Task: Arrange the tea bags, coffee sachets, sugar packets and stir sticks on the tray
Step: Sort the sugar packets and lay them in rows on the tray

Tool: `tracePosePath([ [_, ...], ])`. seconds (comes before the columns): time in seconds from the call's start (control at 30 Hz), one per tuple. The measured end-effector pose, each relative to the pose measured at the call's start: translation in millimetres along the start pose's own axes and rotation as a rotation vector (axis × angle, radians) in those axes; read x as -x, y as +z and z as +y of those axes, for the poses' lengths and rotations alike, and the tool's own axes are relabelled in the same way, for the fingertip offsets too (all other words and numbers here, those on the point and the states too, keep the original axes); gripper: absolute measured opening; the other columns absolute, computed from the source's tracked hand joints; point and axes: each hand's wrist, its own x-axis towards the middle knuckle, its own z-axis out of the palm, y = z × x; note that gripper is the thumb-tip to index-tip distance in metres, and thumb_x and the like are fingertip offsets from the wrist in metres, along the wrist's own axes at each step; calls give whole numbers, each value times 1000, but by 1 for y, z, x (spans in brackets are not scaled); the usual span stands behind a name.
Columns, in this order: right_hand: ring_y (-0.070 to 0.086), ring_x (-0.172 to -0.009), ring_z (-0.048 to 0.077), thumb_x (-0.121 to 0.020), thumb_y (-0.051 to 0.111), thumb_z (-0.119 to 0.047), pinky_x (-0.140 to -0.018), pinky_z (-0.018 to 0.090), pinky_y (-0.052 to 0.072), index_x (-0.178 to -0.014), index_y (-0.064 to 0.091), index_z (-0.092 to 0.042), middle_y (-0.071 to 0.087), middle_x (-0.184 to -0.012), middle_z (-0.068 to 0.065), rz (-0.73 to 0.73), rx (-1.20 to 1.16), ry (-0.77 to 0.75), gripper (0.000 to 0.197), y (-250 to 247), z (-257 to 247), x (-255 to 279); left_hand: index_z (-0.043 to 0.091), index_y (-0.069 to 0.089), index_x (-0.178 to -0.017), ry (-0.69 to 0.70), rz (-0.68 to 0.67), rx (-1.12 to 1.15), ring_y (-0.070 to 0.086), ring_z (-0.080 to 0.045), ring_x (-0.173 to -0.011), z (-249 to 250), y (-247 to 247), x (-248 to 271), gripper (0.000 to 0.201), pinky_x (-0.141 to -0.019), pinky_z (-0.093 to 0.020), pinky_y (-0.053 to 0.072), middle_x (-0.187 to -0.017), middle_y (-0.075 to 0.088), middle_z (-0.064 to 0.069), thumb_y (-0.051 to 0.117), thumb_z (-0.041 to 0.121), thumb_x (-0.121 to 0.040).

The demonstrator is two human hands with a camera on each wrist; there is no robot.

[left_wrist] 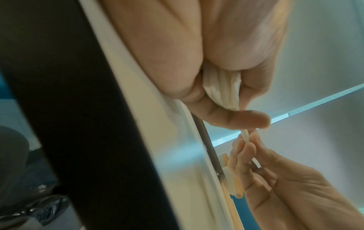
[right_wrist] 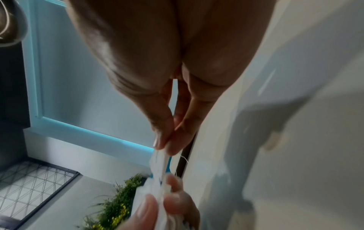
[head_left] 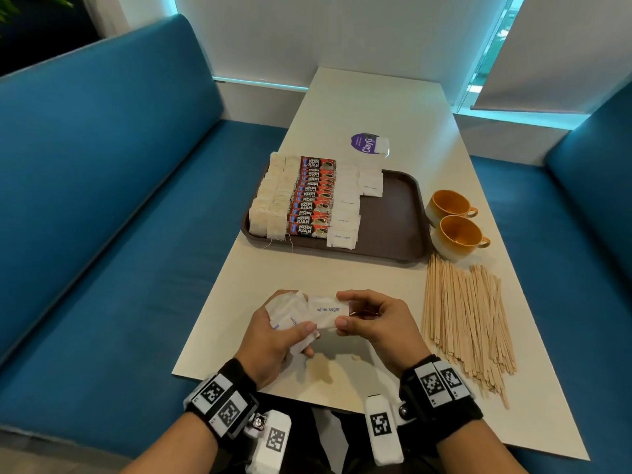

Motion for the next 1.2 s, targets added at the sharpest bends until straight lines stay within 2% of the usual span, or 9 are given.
tracePosePath([
  [0.2,76,-78,25,-80,79,5,-75,27,61,-100,79,-10,75,-81,8,157,108,-54,24,-27,-37,-48,4,52,-127,-16,-9,37,63,-41,-85,1,-3,-4,69,-61,-41,57,-105,65,-22,84,10,-67],
  [0.33,77,-88,21,-85,76,0,-82,30,61,-104,76,-10,78,-96,7,231,174,-42,21,-59,-74,-109,8,51,-132,-32,-30,63,65,-43,-89,-3,-9,-7,73,-64,-44,57,-111,64,-23,82,6,-66],
  [0.5,77,-88,27,-84,75,5,-80,32,63,-99,75,-5,75,-106,16,349,86,46,18,-89,-94,-205,12,54,-130,-53,2,-87,68,-45,-82,-3,-9,-6,59,-64,-47,59,-111,66,-23,71,-3,-75],
  [0.6,75,-92,26,-84,77,2,-80,33,62,-94,77,-12,76,-107,16,374,116,105,18,-101,-88,-250,10,51,-127,-39,9,-156,70,-35,-75,2,-4,-4,51,-60,-42,60,-100,71,-12,74,-1,-82],
  [0.67,75,-95,24,-83,81,-3,-84,33,61,-94,79,-17,78,-104,10,361,207,136,18,-105,-82,-270,13,53,-126,-36,9,-157,69,-37,-71,3,-4,-4,51,-60,-43,60,-99,70,-13,78,2,-82],
  [0.73,75,-95,21,-81,84,-8,-86,32,61,-95,81,-20,78,-102,5,341,297,166,18,-104,-77,-284,21,60,-120,-47,-16,-129,65,-47,-71,3,-5,-5,50,-63,-48,58,-106,65,-23,79,9,-75],
  [0.83,70,-86,15,-81,85,-9,-77,25,59,-93,80,-21,77,-100,4,354,410,206,18,-98,-75,-297,21,62,-117,-60,-29,-96,63,-51,-69,0,-11,-6,49,-63,-48,57,-107,62,-31,80,11,-73],
  [1.03,65,-71,13,-77,89,-13,-69,25,58,-89,80,-19,76,-89,2,395,629,216,16,-95,-72,-307,26,69,-106,-69,-22,-40,62,-48,-64,0,-7,-8,44,-62,-54,58,-101,67,-25,78,9,-67],
  [1.2,64,-70,15,-84,84,-26,-74,31,62,-88,76,-19,74,-92,3,445,637,193,11,-89,-84,-296,24,65,-116,-65,-15,-78,64,-52,-74,-1,-11,-8,51,-68,-56,59,-108,64,-29,84,12,-70],
])
